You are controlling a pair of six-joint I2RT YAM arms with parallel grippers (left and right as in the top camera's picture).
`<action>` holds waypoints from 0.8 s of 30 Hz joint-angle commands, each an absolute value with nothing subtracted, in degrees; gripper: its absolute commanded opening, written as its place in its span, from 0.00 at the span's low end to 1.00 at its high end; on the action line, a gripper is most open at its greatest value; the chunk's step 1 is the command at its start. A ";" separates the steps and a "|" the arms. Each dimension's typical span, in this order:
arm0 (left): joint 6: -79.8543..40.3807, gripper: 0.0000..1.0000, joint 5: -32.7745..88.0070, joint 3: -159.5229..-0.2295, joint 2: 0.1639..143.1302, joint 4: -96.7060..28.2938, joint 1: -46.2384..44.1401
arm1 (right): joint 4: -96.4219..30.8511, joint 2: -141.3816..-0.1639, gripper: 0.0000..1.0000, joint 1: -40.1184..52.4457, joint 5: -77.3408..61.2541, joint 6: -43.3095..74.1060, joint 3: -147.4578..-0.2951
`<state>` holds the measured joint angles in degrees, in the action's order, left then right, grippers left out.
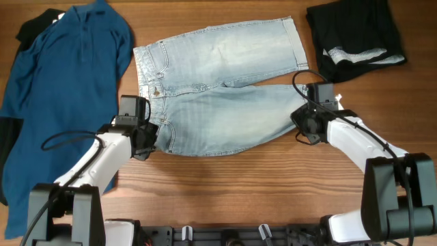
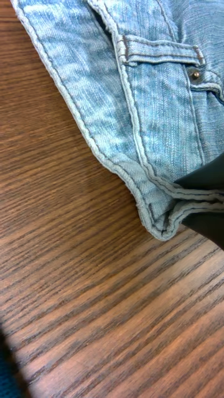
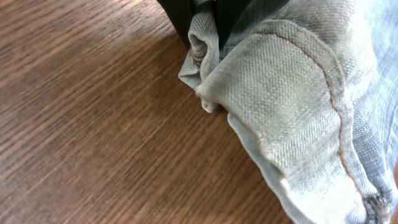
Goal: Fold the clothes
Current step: 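Move both grippers to the lower edge of the shorts and grasp it, then lift the right leg hem with the right gripper and fold it up toward the waistband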
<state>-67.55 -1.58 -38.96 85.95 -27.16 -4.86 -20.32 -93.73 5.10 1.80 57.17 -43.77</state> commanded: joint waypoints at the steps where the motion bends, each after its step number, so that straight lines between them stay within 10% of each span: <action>1: -61.82 0.04 -3.46 -40.95 80.58 -29.43 -4.60 | -25.76 -92.25 0.04 2.17 -1.41 47.97 -44.77; 17: -56.99 0.04 4.95 -43.31 46.22 -60.47 -4.64 | -58.76 -55.24 0.04 -7.64 -9.54 35.24 -50.96; 24: -58.17 0.04 -0.08 -43.31 46.00 -64.40 -4.64 | -52.49 -61.39 0.04 -7.57 -9.32 32.97 -57.98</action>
